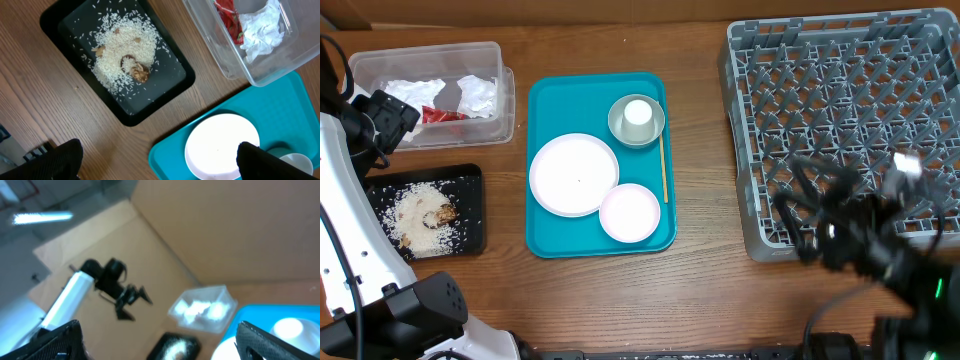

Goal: Sort waste into correct bins and load items into the dishwasher
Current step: 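Move the right gripper from the rack to the pink plate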

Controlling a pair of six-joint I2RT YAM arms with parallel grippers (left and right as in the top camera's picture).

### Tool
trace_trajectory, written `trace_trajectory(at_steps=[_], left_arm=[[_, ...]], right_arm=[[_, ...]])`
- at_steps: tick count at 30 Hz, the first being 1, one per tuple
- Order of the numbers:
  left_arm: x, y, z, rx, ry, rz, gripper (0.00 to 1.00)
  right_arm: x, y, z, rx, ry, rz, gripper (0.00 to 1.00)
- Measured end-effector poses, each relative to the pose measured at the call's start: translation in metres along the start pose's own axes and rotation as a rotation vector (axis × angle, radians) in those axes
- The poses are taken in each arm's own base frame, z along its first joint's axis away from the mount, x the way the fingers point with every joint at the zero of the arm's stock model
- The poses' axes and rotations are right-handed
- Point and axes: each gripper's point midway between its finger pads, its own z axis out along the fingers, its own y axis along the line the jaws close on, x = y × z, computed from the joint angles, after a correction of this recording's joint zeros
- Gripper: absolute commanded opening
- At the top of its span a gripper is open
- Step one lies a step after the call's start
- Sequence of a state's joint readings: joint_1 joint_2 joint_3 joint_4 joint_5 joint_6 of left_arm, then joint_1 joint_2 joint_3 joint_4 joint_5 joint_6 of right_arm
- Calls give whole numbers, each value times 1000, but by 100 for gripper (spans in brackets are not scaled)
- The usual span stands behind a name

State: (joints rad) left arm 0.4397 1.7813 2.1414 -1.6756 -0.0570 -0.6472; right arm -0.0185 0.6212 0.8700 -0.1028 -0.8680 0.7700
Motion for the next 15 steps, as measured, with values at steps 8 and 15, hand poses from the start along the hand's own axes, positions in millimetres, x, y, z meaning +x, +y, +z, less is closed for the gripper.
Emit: trace_trajectory(at_steps=[8,15], left_arm=[[0,0,0,-1,1,0,100],[0,0,0,-2,2,0,100]], right_arm=[[47,-53,74,206,446,192,99],[170,-67,127,428,758,20,100]])
